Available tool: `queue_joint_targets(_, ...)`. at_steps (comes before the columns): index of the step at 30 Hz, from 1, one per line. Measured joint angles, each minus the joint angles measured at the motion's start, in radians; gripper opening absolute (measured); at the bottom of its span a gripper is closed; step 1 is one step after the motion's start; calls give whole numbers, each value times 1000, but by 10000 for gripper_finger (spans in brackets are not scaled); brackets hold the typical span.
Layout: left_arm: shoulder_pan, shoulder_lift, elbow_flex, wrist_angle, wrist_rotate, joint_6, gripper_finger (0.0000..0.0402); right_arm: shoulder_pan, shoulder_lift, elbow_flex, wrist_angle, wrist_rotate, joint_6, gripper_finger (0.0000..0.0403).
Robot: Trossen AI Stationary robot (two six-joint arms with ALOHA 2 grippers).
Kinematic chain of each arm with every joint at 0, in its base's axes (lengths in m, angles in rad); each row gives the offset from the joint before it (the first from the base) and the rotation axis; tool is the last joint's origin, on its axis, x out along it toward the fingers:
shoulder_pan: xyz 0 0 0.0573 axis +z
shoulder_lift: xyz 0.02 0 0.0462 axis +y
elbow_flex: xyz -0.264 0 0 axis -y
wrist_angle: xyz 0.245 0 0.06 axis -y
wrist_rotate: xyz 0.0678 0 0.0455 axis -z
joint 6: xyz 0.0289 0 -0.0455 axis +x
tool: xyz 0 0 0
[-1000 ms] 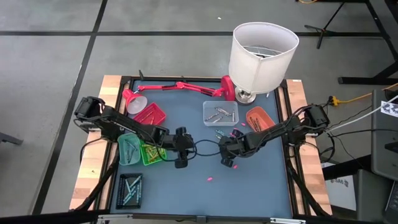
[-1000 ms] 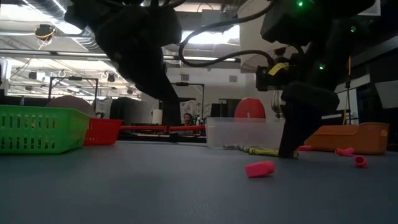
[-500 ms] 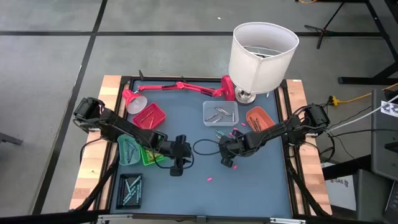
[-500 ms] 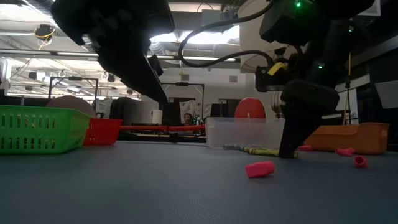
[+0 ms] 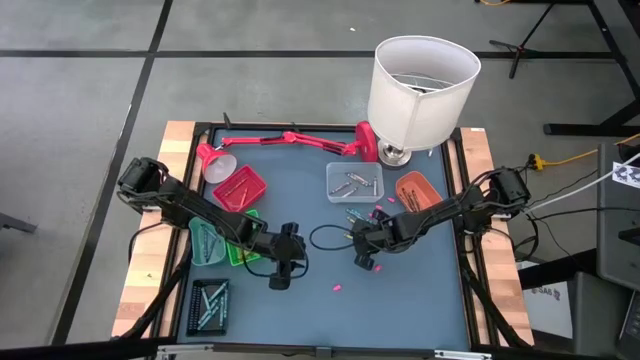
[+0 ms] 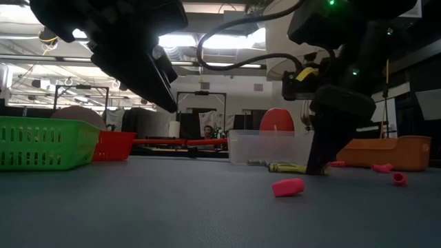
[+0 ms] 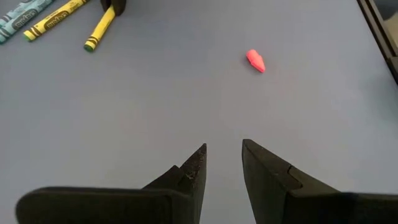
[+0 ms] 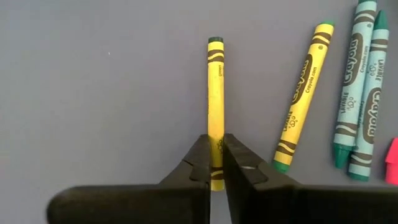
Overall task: Sort crayons
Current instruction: Put the green crayon into the green bin
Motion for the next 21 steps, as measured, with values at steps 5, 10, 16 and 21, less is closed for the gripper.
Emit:
queue_joint_targets(5, 2, 0, 0, 0, -1, 0, 87, 0, 1, 0, 18, 0, 0, 15)
queue_joint_targets(10, 1, 0, 0, 0, -19, 0, 87, 0, 5, -1, 117, -8, -10, 16)
queue_joint_targets(16, 1, 0, 0, 10, -51, 0, 87, 0, 5, -1, 307, -4, -94, 18)
queue_joint_targets(21, 2, 0, 0, 13, -77, 0, 87, 0, 4, 1, 468, -4, -180, 18)
